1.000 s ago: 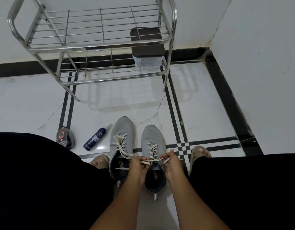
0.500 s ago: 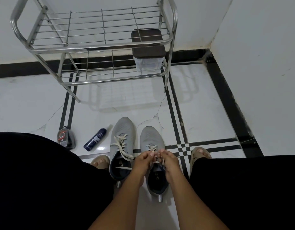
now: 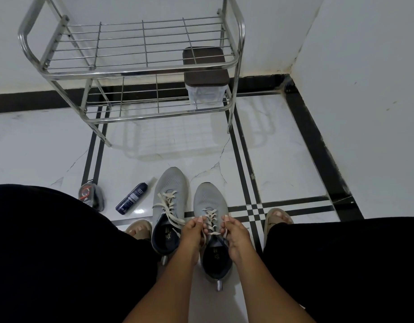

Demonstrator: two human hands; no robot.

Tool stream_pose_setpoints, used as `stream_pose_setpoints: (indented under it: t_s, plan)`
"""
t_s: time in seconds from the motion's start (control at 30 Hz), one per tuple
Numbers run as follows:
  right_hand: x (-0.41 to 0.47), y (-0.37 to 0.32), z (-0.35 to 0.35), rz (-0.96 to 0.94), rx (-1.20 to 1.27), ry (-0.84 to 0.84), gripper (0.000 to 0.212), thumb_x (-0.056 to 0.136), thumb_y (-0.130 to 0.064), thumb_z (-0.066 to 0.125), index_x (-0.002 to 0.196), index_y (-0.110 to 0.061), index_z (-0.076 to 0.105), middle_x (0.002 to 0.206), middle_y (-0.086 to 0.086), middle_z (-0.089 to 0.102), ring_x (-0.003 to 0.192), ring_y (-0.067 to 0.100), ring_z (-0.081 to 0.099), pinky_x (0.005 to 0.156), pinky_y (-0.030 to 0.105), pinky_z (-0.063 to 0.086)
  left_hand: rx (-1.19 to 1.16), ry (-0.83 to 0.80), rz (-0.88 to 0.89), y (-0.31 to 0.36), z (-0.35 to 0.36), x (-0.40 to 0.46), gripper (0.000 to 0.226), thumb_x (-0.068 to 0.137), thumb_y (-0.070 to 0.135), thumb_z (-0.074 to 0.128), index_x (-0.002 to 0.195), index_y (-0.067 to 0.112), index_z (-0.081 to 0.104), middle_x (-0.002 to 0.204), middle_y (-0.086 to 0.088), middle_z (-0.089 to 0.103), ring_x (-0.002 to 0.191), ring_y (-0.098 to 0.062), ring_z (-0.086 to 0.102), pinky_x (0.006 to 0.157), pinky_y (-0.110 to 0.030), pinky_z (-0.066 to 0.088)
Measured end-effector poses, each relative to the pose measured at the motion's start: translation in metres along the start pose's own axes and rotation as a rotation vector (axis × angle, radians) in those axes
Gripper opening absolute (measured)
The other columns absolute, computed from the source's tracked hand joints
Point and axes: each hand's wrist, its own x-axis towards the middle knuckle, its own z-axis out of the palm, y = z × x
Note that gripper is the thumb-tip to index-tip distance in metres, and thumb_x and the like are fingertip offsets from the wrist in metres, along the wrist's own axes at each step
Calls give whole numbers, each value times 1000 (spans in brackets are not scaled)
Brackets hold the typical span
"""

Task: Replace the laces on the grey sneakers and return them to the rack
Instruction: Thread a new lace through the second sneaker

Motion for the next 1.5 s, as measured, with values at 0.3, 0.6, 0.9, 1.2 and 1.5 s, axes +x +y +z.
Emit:
stream_pose_setpoints:
  t_s: [0.3,0.6,0.9,1.2,1.5]
  plan:
    - [2,3,1,8,-48,-69,21,97,-2,50,112,-5,64,79,8,63,65,15,55,60,27,55,-25,-120,-47,0,-4,-5,23,100,5,42,105,12,64,69,-1,54,47,-2,44,39,-12,30]
    - [-4,-1,1,-22,-70,-143,27,91,9,52,110,-7,61,95,14,69,69,16,61,71,29,55,108,-142,64,3,-6,-9,16,99,2,43,109,5,55,69,-4,58,42,-2,44,37,-14,30]
    - [1,4,-3,-20,-108,-104,17,91,-2,60,108,-1,62,99,19,71,85,28,68,81,39,57,149,-163,43,5,-6,-10,17,99,8,46,108,0,59,69,-5,63,40,-2,46,38,-13,32]
    - [2,4,-6,-48,-188,-125,11,91,-5,61,99,-2,68,96,22,71,85,29,67,84,40,56,250,-253,125,11,-4,-13,10,93,-2,55,91,-2,65,66,-7,63,47,-3,55,45,-8,40]
    - [-5,-6,-6,-34,-233,-231,18,89,-2,62,105,2,68,108,26,68,92,30,67,86,36,56,455,-223,173,12,-4,-2,9,85,10,70,77,6,71,56,0,66,39,-1,51,40,-12,36]
